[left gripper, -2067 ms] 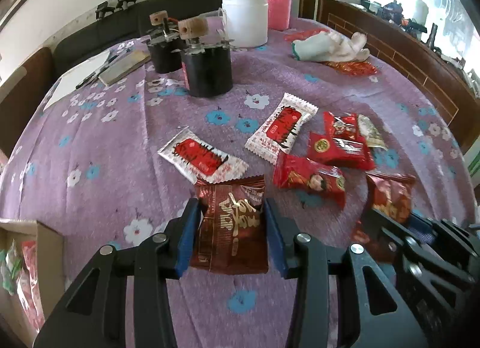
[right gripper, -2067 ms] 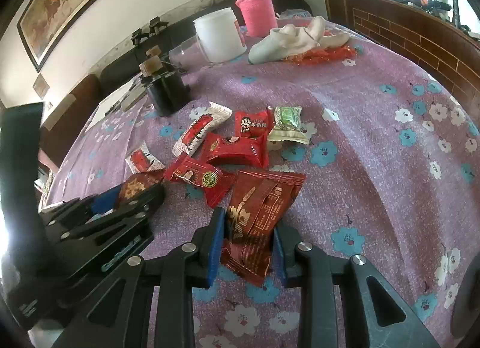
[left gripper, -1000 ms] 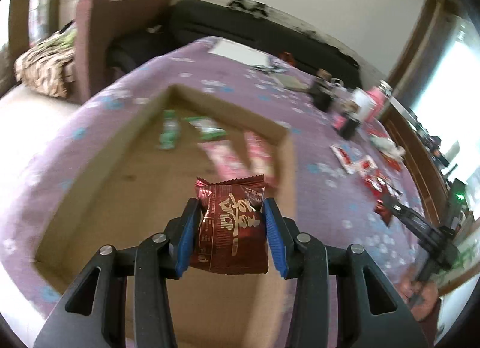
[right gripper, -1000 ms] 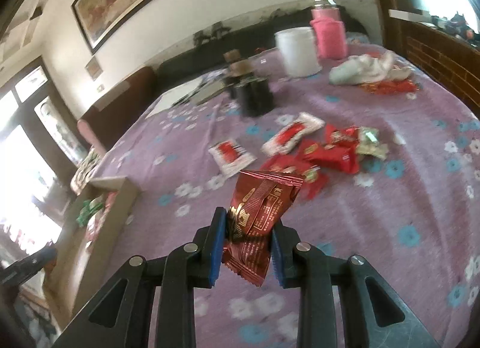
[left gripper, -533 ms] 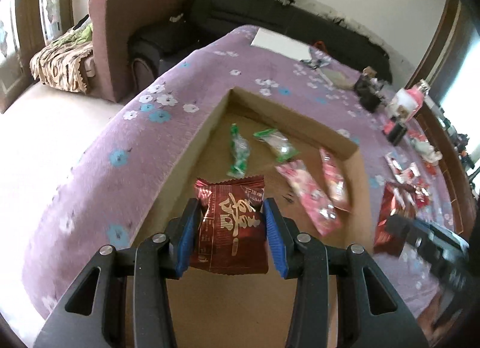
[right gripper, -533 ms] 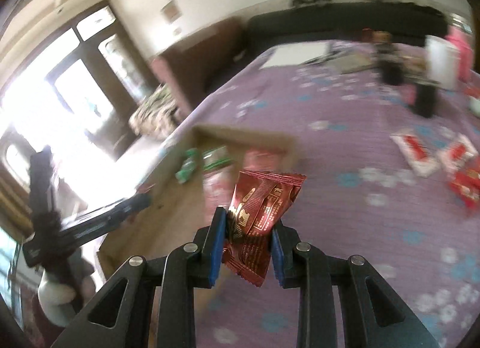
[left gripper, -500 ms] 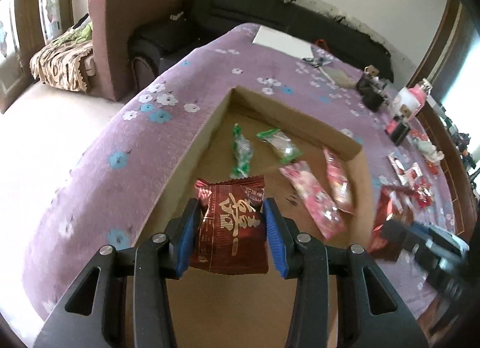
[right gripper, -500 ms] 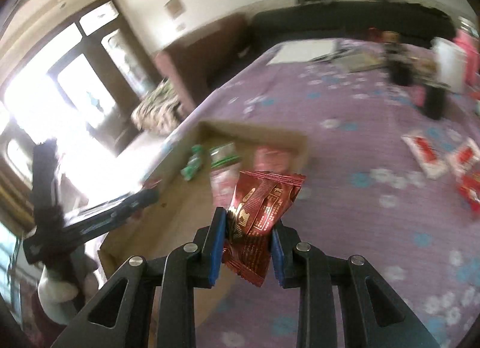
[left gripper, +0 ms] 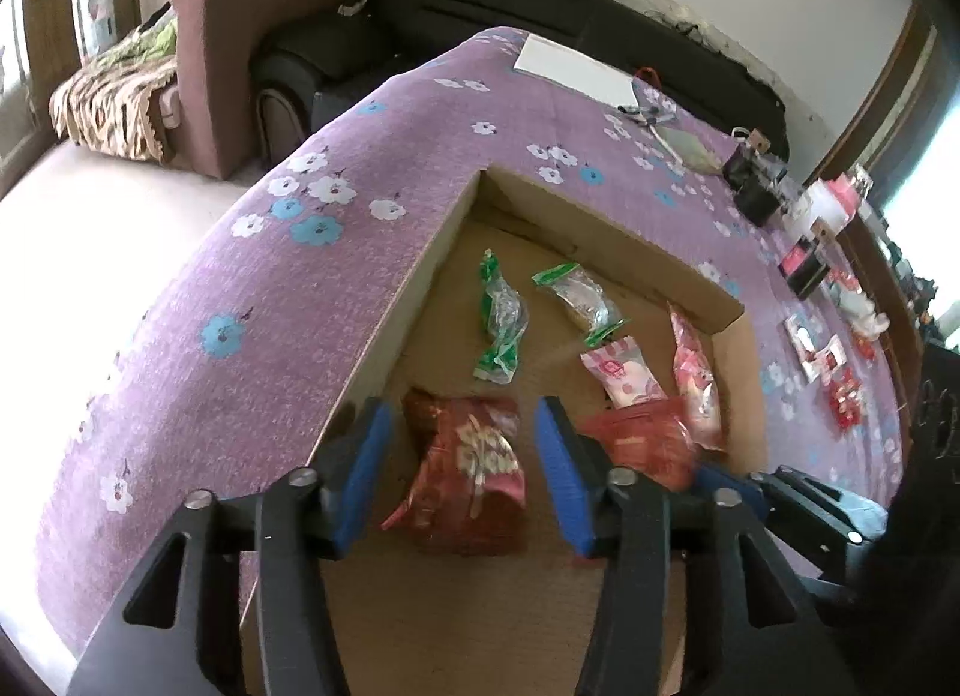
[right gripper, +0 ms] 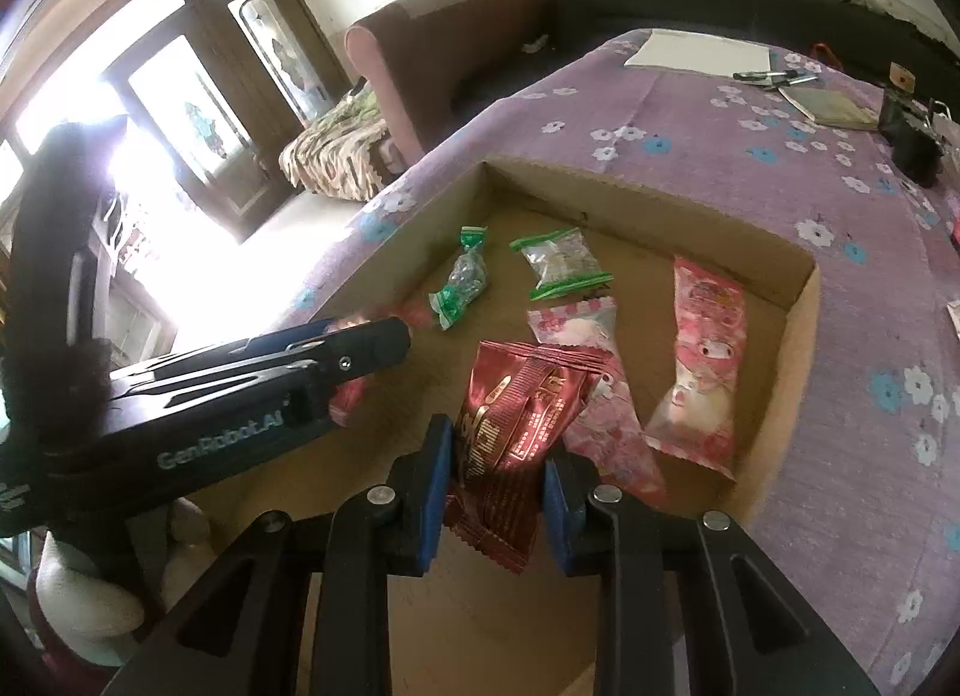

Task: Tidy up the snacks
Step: 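Carry both red packets to the box and open both grippers, then move the right gripper toward the white-and-red candy packet on the cloth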

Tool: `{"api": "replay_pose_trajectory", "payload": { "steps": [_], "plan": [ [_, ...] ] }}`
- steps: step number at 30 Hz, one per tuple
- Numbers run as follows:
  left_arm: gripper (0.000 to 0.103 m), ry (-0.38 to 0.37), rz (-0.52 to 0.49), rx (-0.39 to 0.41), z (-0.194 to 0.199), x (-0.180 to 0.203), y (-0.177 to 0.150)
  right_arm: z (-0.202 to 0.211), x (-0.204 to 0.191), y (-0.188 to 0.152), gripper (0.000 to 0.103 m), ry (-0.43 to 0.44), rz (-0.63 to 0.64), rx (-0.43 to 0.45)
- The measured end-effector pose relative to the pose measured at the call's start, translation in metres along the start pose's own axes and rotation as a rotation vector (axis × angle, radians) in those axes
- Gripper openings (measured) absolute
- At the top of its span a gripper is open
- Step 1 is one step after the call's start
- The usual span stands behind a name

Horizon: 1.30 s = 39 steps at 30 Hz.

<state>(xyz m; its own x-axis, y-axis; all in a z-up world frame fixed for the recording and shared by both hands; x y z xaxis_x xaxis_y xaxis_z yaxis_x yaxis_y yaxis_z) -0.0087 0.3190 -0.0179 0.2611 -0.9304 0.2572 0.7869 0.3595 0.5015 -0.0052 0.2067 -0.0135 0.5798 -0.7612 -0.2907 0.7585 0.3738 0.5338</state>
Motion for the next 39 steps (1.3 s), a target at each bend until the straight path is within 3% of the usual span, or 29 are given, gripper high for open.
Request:
{"api": "replay_pose_trajectory", "payload": {
  "steps": [2, 5, 9, 12, 17, 23, 33, 39],
  "plan": [
    [0.052, -0.014, 0.018, 0.010, 0.005, -0.001, 0.001, 0.000, -0.001, 0.001, 0.031, 0.006, -0.003, 0.008],
    [0.052, -0.031, 0.037, 0.029, 0.016, 0.000, 0.000, 0.008, -0.005, 0.003, 0.041, 0.019, 0.001, 0.031],
    [0.052, -0.052, 0.049, 0.084, 0.040, 0.008, -0.003, 0.031, -0.008, 0.003, 0.043, 0.017, 0.009, 0.083],
    [0.055, -0.080, 0.047, 0.122, 0.058, 0.021, -0.011, 0.053, -0.005, -0.001, 0.051, -0.001, 0.014, 0.129],
    [0.060, -0.115, 0.010, 0.149, 0.074, 0.052, -0.029, 0.077, 0.014, -0.013, 0.052, -0.020, -0.021, 0.166],
    [0.060, -0.187, -0.046, 0.116, 0.075, 0.102, -0.056, 0.107, 0.070, -0.033, 0.055, -0.087, -0.113, 0.200],
    [0.060, -0.211, -0.177, 0.034, 0.056, 0.162, -0.091, 0.155, 0.219, -0.056, 0.055, -0.270, -0.353, 0.254],
    [0.060, -0.210, -0.212, -0.006, 0.047, 0.173, -0.101, 0.153, 0.265, -0.039, 0.056, -0.326, -0.386, 0.248]
  ]
}}
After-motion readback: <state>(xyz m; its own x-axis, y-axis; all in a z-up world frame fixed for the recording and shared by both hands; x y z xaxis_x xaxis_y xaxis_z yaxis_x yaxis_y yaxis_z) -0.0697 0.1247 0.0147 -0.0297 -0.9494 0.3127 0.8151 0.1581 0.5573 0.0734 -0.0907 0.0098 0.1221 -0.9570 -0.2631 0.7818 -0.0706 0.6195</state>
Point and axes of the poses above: each gripper's, at about its wrist camera, not at the fingertips, and z roughly against the way its jaws point, x to its right, y to its top, the point moved 6 cm from there along -z, roughly the way its jaws point, and after that the axes turned 1 degree about -x, right-handed, at the moved point
